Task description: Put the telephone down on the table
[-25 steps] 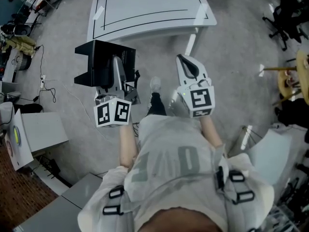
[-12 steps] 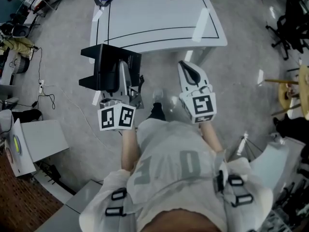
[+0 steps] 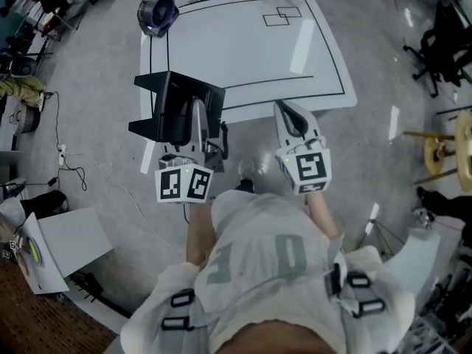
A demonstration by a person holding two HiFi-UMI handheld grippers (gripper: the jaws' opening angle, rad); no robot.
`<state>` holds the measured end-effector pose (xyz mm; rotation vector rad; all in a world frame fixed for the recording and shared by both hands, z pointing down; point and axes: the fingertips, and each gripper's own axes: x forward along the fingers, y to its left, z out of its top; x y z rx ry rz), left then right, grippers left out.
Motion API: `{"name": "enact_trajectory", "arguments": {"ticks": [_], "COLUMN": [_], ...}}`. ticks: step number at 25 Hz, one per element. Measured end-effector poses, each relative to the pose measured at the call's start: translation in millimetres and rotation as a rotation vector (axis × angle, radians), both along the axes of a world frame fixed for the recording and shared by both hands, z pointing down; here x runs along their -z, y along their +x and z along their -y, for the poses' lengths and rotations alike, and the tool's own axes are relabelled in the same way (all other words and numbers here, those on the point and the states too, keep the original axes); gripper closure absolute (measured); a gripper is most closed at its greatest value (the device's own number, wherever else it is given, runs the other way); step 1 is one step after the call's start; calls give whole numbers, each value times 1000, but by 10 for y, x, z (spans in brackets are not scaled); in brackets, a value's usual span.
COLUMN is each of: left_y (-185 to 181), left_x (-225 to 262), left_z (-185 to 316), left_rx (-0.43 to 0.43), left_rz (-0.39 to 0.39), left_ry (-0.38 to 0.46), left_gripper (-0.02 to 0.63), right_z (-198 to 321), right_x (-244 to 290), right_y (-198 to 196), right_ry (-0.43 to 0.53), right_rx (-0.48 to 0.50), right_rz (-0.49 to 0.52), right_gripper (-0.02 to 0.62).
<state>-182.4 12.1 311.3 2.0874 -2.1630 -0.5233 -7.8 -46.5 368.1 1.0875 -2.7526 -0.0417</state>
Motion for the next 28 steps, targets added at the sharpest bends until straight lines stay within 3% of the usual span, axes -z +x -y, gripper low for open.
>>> {"name": "enact_trajectory", "arguments": {"ticks": [12, 28], "left_y": [-518, -409], "left_x": [-85, -238], "left_z": [888, 1184], "left_rx": [-80, -22], "left_rz": [-26, -47], "left_ry": [-32, -65], "left_gripper": [449, 451], "right_z": [813, 1234], "right_x": [47, 56], "right_y": [-624, -539], "right_ry": [-13, -14], "right_rx": [-41, 4], "right_rz": [-6, -1], "right_gripper": [588, 588]}}
